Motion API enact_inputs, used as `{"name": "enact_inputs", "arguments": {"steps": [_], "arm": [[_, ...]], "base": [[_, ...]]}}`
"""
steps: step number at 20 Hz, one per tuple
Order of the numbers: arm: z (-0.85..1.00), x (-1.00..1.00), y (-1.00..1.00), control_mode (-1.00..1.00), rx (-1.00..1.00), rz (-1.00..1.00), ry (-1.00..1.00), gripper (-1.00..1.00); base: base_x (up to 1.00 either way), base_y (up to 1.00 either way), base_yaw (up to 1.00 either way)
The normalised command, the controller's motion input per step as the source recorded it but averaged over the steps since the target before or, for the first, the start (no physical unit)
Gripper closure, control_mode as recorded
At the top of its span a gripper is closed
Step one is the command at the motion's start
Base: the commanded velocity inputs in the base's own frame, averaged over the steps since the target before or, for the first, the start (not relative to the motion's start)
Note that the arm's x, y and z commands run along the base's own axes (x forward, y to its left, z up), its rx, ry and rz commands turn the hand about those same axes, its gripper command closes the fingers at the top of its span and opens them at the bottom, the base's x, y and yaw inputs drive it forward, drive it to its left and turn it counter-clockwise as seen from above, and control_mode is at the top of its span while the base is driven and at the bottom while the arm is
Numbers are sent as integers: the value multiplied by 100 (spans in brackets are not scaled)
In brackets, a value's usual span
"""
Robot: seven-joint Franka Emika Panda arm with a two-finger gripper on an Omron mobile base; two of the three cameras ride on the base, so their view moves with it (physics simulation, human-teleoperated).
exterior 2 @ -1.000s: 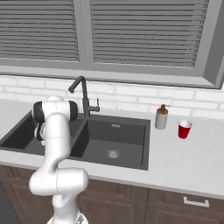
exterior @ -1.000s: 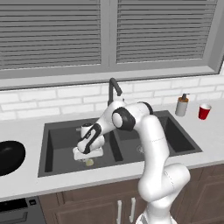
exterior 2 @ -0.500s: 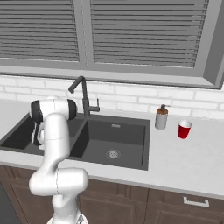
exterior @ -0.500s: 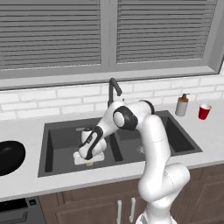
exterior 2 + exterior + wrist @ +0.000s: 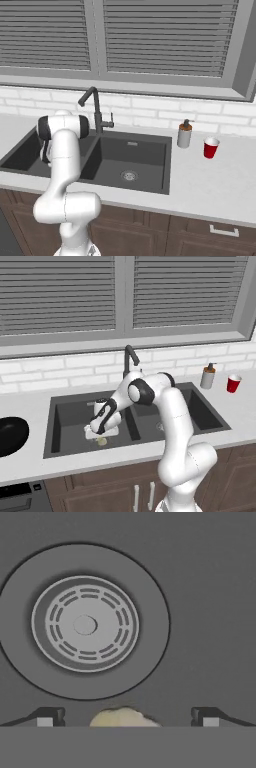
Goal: Pick the garlic from the sink and place it in the bowl. Then pick the bowl and place it in the microwave. Then close the microwave door and press the start button.
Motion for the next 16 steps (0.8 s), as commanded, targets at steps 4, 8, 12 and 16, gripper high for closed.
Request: {"name": "enact_inputs", "arguments": {"steps": [4,8,12,16], "arm": [[0,-3,2,-100,0,0,0,-100],[0,-31,0,-100,0,0,0,-100],[-1,-4,0,-100,0,0,0,-100],[-6,2,0,-100,0,0,0,-100]], "base": [[0,0,0],[0,0,0],[0,0,0],[0,0,0]]}}
